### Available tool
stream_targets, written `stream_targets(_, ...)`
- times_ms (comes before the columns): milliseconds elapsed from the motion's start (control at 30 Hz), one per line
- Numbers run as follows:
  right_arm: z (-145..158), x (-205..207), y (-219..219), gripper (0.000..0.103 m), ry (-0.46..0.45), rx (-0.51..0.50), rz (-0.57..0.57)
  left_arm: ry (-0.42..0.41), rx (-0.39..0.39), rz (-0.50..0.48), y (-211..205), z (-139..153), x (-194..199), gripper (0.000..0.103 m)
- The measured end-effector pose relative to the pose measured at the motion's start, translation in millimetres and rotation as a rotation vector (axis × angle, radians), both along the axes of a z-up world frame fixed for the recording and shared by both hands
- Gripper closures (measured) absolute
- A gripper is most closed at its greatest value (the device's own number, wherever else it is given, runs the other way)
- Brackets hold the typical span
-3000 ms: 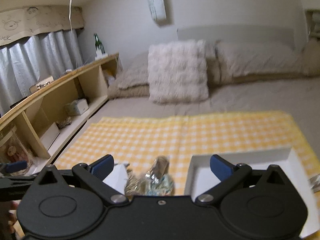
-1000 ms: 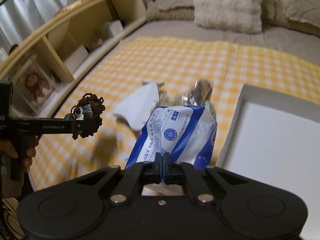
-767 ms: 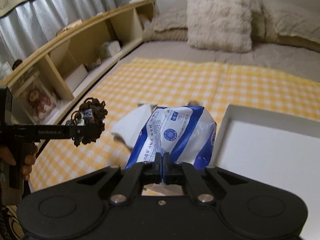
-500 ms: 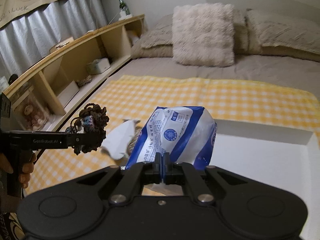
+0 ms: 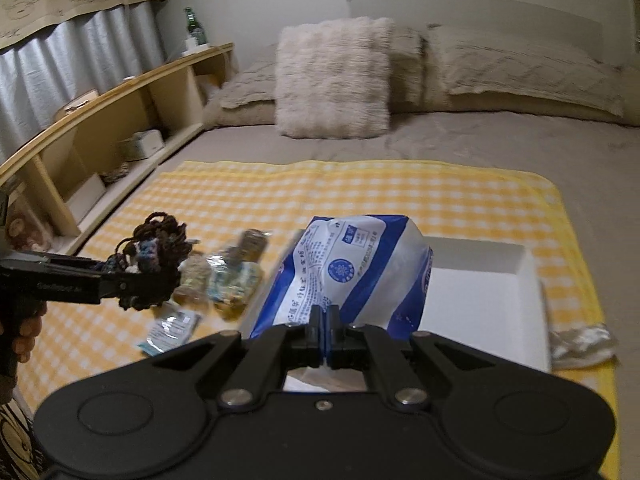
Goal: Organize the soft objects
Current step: 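Carry the yarn pouch and wipe pack into the white box and release both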
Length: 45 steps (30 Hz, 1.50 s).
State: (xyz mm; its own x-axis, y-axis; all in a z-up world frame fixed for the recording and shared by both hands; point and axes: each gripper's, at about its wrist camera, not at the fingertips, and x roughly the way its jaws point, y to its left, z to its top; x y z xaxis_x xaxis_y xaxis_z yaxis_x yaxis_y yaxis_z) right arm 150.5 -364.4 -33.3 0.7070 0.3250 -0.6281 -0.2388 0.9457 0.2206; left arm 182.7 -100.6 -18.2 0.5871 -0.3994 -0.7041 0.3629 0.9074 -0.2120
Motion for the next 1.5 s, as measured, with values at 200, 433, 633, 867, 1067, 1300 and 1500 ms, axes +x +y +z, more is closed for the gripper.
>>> stream_targets(200,-11.0,-3.7,-28.6,0.102,0.035,-0.026,-0.049,0.022,0.027,-0.073,-28.0,-12.4,-0.4,0.057)
stream_targets(433,-32.5,-1.8,-46.6,0.102,0.103,-0.071,-0.054,0.064,0.091,-0.131,-53.7,-33.8,1.2,0.057)
stream_targets(633,-51.4,1.5,-56.6,0.102,0.155,-0.123,-0.047,0.112,0.117,-0.147,-64.5,-49.5,8.4,0.057)
stream_targets(867,-72.6,7.1,-73.9,0.102,0.228,-0.171,-0.075,0.164,0.168,-0.159,-70.4,-68.3,16.9,0.057)
stream_targets(1067,-87.8,8.4,-78.8,0.102,0.284,-0.206,-0.083,0.194,0.221,-0.195,-78.3,-82.3,15.6,0.057)
stream_targets(1300,-87.8,8.4,-74.2,0.097,0.287,-0.212,-0.083,0.21,0.229,-0.218,-82.0,-91.9,12.3,0.044)
stream_targets(1500,-80.2,4.1,-75.8,0.075,0.274,-0.203,-0.104,0.201,0.198,-0.212,-80.5,-81.2,6.8,0.034)
